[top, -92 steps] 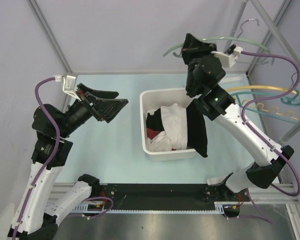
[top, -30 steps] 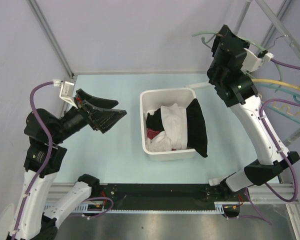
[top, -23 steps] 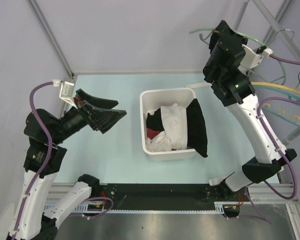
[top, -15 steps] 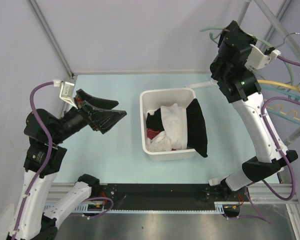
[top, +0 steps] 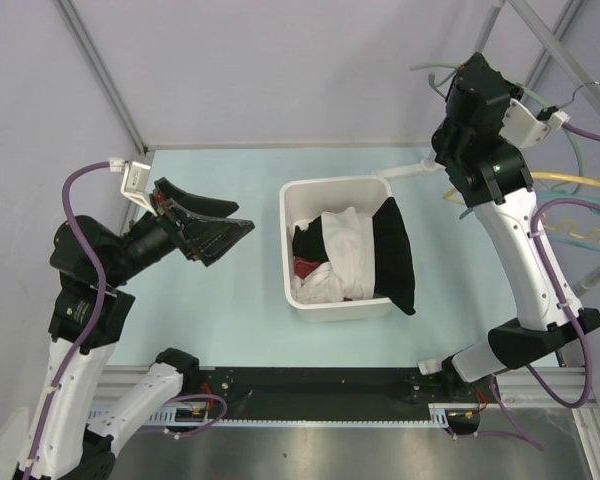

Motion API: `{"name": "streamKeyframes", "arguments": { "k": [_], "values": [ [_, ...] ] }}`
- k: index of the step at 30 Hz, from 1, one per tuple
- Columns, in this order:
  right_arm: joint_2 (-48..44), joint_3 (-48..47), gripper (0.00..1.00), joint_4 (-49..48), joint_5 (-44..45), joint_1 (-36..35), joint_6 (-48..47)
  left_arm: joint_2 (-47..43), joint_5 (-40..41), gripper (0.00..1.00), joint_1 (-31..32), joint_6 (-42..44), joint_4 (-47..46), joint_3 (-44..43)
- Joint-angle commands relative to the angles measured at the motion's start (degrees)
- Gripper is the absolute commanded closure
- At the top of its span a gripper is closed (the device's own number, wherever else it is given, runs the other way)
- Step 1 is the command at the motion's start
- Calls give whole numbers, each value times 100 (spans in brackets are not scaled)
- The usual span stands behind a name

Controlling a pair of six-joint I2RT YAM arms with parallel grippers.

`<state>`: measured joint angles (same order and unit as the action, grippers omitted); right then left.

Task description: Remove the tank top from the hanger

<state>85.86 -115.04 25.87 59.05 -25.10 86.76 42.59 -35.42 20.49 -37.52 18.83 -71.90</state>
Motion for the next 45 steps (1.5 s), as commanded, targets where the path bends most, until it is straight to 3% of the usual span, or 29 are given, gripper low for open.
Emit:
{"name": "streamKeyframes", "arguments": {
  "k": [1,5,8,9,14,15,18,19,21,22,23,25,41,45],
  "values": [
    [-360,210,99,-55,177,137,623,4,-132,9,-19,-107,-72,-9],
    [-448,360,93,-29,177,146,649,-22,-141,9,-19,-124,-81,35],
    [-544,570,68,-282,133,59,430,-31,-141,9,-19,-151,-125,88],
    [-571,614,53,-319,151,15,273,-40,-132,9,-19,-151,-143,106],
    [-720,711,16,-608,800,-635,-588,-154,-88,9,-19,-230,-274,352],
    [-755,738,1,-740,1193,-958,-1173,-180,-71,9,-19,-230,-309,387],
    [-870,808,0,-1258,2071,-1496,-2089,-286,-53,9,-19,-256,-336,527],
    [-905,895,0,-1573,2354,-1924,-2972,-312,-44,8,-19,-256,-345,589],
    [-993,1463,0,-3544,3335,-2296,-4467,-356,-62,8,-19,-256,-336,642],
    [-975,1693,0,-4598,3655,-2524,-6398,-356,-70,9,-19,-265,-336,685],
    [-914,1818,0,-6679,4162,-2569,-7252,-356,-96,9,-19,-265,-354,703],
    [-738,1986,0,-8021,4159,-2631,-8617,-374,-132,8,-19,-300,-397,774],
    [-1467,3330,0,-7966,4150,-3009,-9212,-339,-211,8,-19,-405,-810,1266],
    [-1678,3375,0,-7108,3730,-3228,-9256,-339,-185,9,-19,-336,-820,1292]
  ]
}}
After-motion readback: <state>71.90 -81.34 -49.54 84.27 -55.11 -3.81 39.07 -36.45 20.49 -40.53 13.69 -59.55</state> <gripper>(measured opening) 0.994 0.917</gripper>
